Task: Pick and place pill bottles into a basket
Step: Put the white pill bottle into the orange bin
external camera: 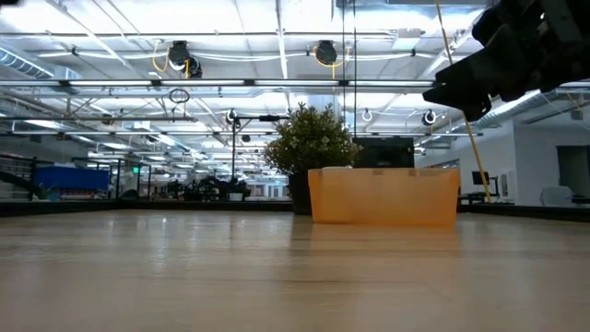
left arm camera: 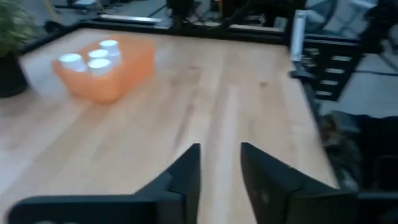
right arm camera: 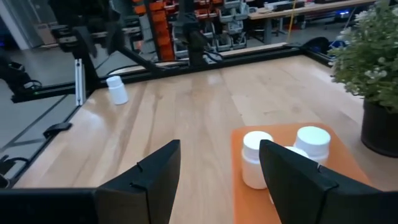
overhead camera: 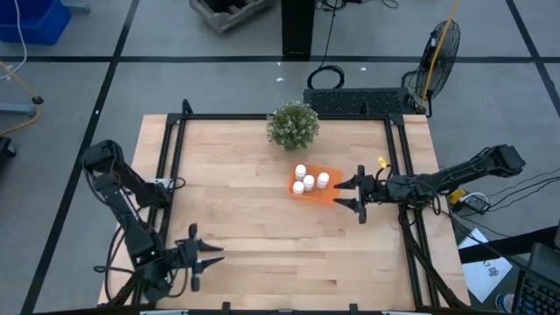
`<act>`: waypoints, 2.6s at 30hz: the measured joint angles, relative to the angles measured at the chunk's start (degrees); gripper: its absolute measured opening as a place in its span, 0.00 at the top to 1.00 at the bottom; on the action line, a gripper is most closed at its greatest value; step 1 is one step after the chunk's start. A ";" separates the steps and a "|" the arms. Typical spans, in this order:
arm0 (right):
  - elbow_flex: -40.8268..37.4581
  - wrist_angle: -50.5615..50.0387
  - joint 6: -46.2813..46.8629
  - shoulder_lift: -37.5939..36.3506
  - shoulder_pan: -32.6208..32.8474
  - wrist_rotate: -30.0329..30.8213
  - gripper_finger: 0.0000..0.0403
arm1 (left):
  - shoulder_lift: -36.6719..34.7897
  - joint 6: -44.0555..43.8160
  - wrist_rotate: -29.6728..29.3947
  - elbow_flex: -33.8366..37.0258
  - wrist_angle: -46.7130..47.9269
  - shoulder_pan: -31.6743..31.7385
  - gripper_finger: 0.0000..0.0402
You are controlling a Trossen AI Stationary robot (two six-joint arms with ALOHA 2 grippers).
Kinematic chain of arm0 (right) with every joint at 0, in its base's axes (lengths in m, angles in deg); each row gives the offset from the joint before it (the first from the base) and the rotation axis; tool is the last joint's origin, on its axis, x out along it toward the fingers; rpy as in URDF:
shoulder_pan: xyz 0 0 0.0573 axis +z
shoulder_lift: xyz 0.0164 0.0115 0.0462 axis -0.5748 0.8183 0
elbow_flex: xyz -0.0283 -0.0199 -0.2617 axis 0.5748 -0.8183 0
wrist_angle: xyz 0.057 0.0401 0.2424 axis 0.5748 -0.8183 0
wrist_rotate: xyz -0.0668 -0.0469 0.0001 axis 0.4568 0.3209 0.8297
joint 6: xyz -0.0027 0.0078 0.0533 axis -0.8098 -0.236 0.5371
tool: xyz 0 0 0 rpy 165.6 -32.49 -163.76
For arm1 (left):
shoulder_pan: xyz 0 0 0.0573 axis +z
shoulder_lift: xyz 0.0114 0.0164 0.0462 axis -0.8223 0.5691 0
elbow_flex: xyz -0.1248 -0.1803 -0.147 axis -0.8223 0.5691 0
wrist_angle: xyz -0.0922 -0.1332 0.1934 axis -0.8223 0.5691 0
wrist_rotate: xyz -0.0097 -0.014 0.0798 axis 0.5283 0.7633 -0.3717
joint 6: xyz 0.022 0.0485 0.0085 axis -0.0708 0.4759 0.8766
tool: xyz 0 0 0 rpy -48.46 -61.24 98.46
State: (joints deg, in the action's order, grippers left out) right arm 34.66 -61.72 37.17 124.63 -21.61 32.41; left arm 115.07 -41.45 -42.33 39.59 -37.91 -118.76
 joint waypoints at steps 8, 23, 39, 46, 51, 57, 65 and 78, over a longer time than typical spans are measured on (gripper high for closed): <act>0.00 0.87 0.00 -0.02 0.02 -0.13 0.48 | -1.42 -7.03 -0.49 -0.04 13.58 6.33 0.39; 0.00 0.91 0.00 0.00 0.02 -0.18 0.48 | -5.43 28.69 23.99 10.84 -12.48 9.33 0.14; 0.07 0.92 0.00 0.00 0.02 -0.22 0.48 | -34.84 45.50 56.73 39.41 -42.34 10.94 0.14; 0.07 1.01 0.00 -0.02 0.02 -0.22 0.48 | -34.40 48.69 57.91 42.24 -41.30 10.36 0.14; 0.04 0.93 -0.02 -0.02 0.02 -0.23 0.48 | -34.42 55.61 62.44 42.13 -38.96 8.05 0.14; 0.04 0.94 -0.02 -0.02 0.02 -0.24 0.48 | -34.32 56.44 57.68 42.18 -37.57 7.60 0.14; 0.04 0.90 0.00 -0.02 0.02 -0.24 0.48 | -34.32 53.98 61.33 42.18 -38.32 7.49 0.14; 0.04 0.90 0.00 -0.01 0.01 -0.23 0.48 | -33.00 55.35 58.93 42.18 -34.11 7.55 0.14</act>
State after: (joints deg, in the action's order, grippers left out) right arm 34.70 -60.83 37.17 124.62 -21.60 32.18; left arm 82.07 13.91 16.60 81.77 -72.02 -111.21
